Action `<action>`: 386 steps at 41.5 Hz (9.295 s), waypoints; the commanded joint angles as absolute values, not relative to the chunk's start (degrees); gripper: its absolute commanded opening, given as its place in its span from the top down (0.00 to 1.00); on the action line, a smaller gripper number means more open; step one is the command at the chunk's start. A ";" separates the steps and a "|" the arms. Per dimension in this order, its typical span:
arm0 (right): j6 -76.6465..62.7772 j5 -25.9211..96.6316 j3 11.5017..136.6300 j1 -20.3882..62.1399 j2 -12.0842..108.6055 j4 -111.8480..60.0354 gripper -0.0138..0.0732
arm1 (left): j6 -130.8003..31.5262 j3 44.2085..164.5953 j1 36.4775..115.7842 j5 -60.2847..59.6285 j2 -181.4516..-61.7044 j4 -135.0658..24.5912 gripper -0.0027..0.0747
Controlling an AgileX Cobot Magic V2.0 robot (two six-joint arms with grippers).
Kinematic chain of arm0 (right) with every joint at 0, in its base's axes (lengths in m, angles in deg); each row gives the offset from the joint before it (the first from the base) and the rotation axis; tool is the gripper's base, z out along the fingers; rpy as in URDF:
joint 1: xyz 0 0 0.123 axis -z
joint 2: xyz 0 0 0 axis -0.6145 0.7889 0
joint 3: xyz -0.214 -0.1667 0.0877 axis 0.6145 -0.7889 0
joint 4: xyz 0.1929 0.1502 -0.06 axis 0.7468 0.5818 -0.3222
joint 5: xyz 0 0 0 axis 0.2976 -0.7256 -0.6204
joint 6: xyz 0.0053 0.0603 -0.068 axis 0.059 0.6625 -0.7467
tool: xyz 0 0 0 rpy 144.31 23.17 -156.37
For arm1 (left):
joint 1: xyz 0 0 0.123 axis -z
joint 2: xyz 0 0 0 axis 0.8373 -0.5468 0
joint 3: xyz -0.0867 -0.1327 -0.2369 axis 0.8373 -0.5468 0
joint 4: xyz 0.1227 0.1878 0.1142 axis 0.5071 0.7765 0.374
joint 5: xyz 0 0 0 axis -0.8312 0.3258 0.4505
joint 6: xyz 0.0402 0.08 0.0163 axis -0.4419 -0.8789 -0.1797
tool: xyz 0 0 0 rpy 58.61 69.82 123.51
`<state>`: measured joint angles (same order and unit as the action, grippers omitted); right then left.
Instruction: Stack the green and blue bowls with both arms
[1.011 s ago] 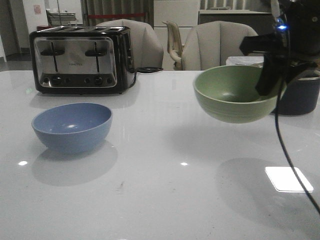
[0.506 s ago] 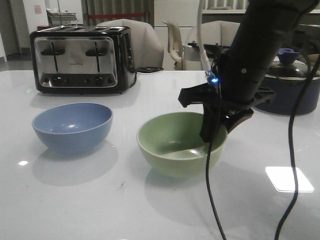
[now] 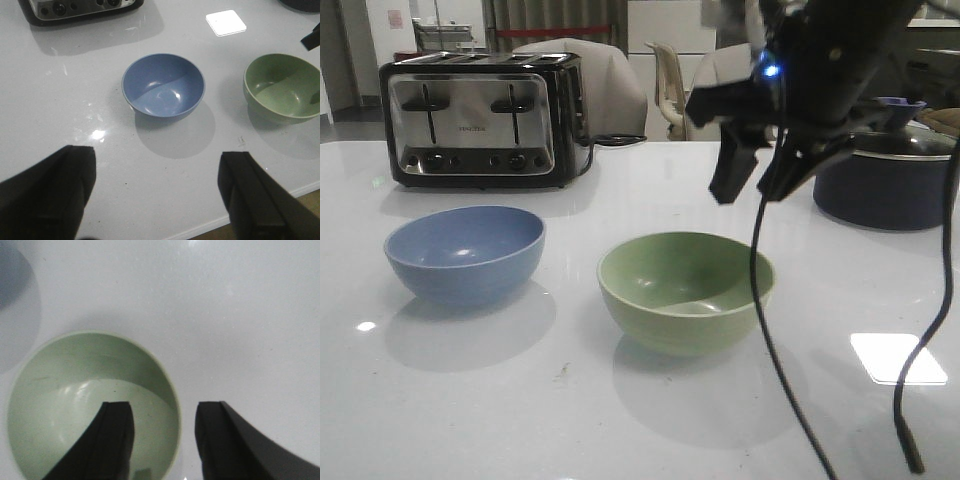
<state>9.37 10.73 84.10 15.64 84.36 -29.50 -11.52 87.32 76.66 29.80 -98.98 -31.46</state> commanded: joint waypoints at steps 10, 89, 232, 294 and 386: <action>5.50 11.82 72.04 14.66 60.02 -31.00 0.36 | -11.56 88.96 77.10 25.83 -99.40 -32.12 0.25; 5.59 9.41 51.79 14.66 38.44 -31.05 0.36 | -11.46 126.19 69.19 27.14 -172.65 -33.65 0.31; 5.59 9.60 51.79 14.66 38.45 -31.00 0.36 | -23.49 104.56 89.77 42.76 -121.71 -42.79 0.40; 5.59 9.49 51.79 14.66 38.45 -30.93 0.80 | -9.45 96.79 89.77 37.76 -109.41 -31.11 0.84; 5.59 9.28 51.79 14.66 38.45 -30.93 0.80 | -9.84 45.54 59.49 -18.72 -62.50 -29.07 0.84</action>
<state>6.01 6.42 50.17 14.52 38.72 -31.14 -9.84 46.74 58.92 -13.76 -63.77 -28.61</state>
